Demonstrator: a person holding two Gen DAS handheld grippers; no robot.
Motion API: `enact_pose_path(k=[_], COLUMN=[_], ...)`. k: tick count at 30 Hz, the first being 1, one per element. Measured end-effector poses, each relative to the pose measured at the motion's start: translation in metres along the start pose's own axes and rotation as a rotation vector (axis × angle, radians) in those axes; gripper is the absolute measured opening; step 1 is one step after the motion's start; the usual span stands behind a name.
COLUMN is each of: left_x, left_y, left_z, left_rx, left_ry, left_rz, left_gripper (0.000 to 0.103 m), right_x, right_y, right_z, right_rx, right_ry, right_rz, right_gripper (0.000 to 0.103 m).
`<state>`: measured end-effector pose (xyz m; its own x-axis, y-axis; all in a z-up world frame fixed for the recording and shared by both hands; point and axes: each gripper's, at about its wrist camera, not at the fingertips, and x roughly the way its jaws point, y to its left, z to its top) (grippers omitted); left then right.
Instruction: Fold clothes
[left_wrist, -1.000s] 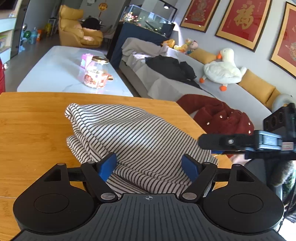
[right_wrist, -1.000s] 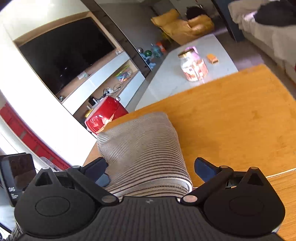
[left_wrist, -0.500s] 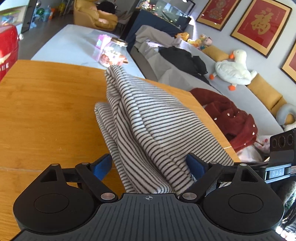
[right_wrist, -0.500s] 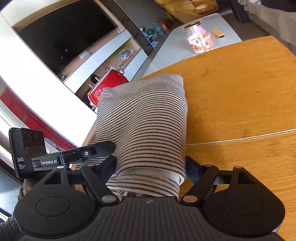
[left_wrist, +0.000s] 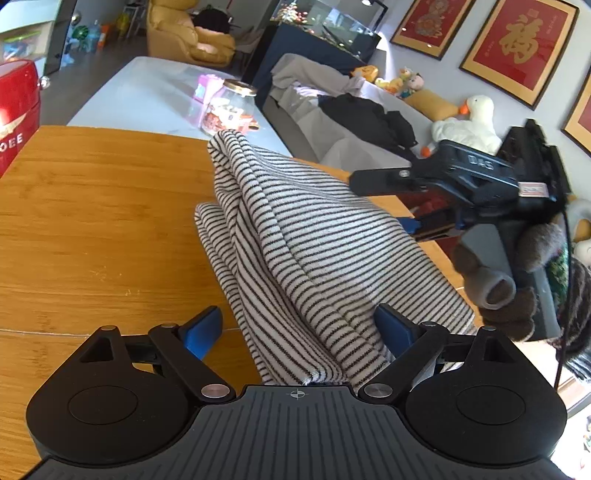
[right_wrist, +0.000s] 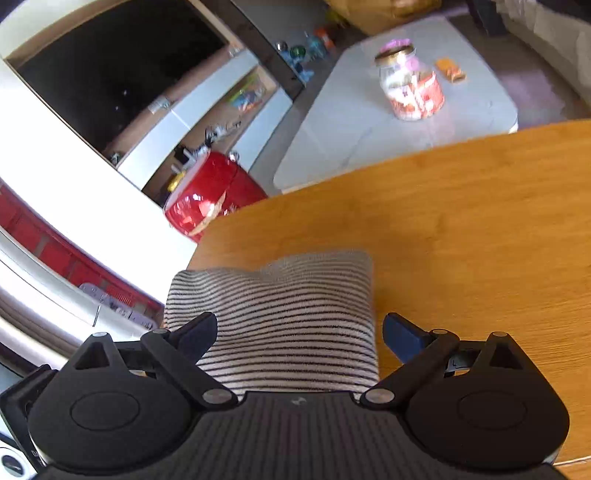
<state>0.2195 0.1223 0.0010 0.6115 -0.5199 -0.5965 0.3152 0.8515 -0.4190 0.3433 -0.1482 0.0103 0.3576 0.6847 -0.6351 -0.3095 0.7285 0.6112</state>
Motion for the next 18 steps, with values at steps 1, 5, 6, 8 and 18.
enact_pose_path(k=[1,5,6,8,18], left_x=[0.000,-0.006,-0.008,-0.012,-0.040], left_y=[0.001,0.004,0.005,0.005,-0.024], left_z=[-0.001,-0.004,-0.005,-0.008,-0.004], left_rx=[-0.002,0.002,0.001,0.001,0.086], left_ry=[0.002,0.003,0.004,0.004,-0.092], left_rz=[0.003,0.016,0.014,0.007,0.094], left_gripper=[0.094,0.098,0.098,0.099,0.091], right_x=[0.008,-0.024,-0.022,-0.015,-0.004], right_y=[0.002,0.052,0.054,0.057,0.059], right_z=[0.000,-0.017,-0.020,-0.024,-0.042], right_rx=[-0.008,-0.300,-0.333,-0.391,-0.522], right_ry=[0.018,-0.127,-0.126,-0.110,-0.138], right_rz=[0.008,0.057,0.021,-0.072,-0.267], right_gripper=[0.086,0.056,0.055,0.055,0.067])
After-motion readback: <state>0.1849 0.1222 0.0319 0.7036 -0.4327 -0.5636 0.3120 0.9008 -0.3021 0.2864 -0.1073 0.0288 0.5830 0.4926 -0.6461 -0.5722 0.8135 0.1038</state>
